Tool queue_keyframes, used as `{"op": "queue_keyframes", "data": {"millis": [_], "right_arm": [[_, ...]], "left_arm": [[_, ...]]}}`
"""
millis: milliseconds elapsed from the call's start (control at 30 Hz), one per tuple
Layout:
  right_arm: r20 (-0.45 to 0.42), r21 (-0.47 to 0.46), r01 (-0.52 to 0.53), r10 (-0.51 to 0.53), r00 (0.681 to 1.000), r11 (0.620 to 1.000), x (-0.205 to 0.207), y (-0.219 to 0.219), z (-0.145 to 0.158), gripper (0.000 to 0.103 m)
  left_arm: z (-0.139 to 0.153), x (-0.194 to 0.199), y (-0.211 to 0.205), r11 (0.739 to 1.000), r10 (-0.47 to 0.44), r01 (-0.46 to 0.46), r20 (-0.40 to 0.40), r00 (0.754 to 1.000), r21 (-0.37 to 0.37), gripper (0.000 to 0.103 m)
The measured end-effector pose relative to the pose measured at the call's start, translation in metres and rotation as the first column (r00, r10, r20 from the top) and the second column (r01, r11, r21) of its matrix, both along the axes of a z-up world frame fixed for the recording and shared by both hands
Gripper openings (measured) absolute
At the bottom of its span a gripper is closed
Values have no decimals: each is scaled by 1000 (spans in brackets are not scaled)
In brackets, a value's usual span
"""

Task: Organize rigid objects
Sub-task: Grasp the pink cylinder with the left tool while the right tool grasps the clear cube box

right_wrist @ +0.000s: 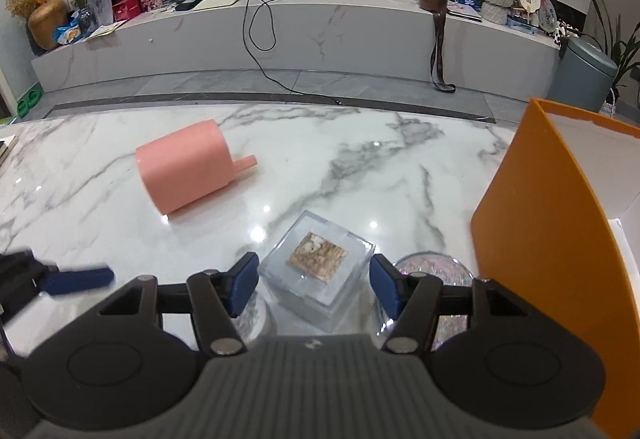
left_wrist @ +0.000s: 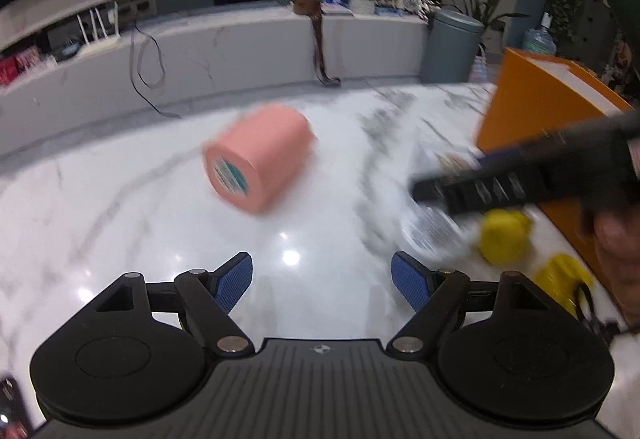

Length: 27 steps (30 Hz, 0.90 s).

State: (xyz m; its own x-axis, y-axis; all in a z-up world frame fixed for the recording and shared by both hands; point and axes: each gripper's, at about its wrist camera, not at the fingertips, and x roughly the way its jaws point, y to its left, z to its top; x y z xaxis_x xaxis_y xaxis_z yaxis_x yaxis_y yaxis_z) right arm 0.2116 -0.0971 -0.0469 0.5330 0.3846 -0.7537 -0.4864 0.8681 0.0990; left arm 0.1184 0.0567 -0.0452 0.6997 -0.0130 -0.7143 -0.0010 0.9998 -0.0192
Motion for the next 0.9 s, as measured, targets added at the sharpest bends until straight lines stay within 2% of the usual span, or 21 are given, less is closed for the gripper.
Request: {"op": "queue_keyframes", "data": {"millis": [200,267,367,500,667,767,900], "right_arm": [[-1,-4,-1,1,1000,1000,7,2,-5,58],[-2,0,-3,3,1000,1000,8,2,-5,58],[-8,-6,-5,5,1000,1000,10,2,-8,55],[-21,-15,-11,11,1000,1000,11,2,-12,54],[-20,-28,-9,8,1000,1000,14,3,-16,53],[-19,-36,-7,7,1000,999,15,5,-18,53],[-12,-54,-15,14,1000,998,15,10,-20,50]], "left_arm": [[9,30,22,993,-14,8,53,999,117,95],[8,39,27,991,-19,10,67,998,130,95],[2,52,29,991,-78,72,45,996,116,95],[-9,63,22,971,-134,127,20,991,205,95],[-16,73,24,966,-157,149,23,987,211,95],[-17,78,26,972,-146,137,35,989,189,95],[-17,78,30,978,-137,130,38,990,161,89]]}}
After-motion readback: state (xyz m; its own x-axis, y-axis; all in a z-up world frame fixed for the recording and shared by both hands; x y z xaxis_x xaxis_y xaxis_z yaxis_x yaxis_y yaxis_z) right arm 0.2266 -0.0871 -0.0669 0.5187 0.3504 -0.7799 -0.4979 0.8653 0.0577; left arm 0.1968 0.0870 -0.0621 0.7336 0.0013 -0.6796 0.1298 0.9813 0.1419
